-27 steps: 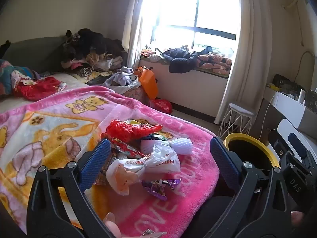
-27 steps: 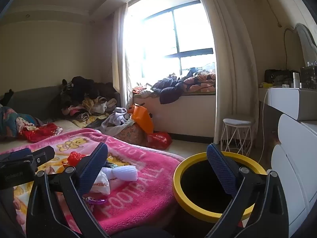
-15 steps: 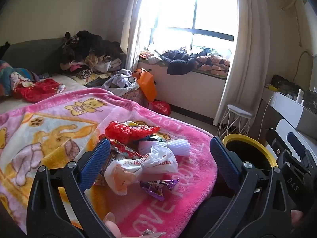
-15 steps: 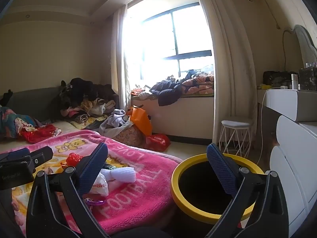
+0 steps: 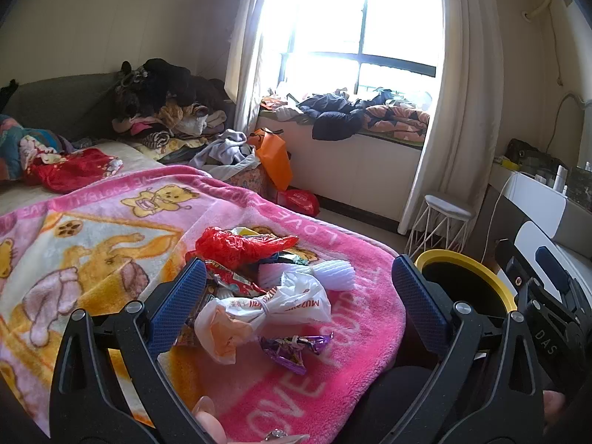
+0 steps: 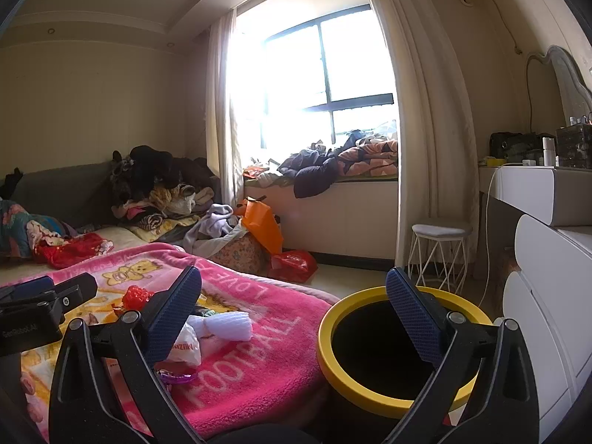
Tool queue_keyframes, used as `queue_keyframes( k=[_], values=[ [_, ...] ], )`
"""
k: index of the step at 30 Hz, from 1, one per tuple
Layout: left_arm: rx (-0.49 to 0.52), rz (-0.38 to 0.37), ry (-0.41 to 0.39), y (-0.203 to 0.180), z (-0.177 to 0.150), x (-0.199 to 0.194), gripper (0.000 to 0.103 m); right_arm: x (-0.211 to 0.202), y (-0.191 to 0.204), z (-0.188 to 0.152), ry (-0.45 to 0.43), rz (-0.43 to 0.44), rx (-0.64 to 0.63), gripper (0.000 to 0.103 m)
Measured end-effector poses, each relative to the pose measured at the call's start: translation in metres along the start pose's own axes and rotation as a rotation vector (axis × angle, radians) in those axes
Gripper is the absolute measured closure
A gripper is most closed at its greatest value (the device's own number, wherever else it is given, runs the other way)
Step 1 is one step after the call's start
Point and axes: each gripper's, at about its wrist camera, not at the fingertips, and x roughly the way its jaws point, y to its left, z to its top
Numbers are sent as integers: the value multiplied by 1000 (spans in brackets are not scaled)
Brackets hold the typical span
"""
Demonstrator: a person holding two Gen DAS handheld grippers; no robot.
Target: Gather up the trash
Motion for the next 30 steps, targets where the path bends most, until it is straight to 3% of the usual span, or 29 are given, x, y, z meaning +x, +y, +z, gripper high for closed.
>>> queue_keyframes(
  k=[30],
  values=[
    [3, 0, 2, -1, -1, 0, 11, -1, -3, -3, 2, -8, 5, 6]
  ],
)
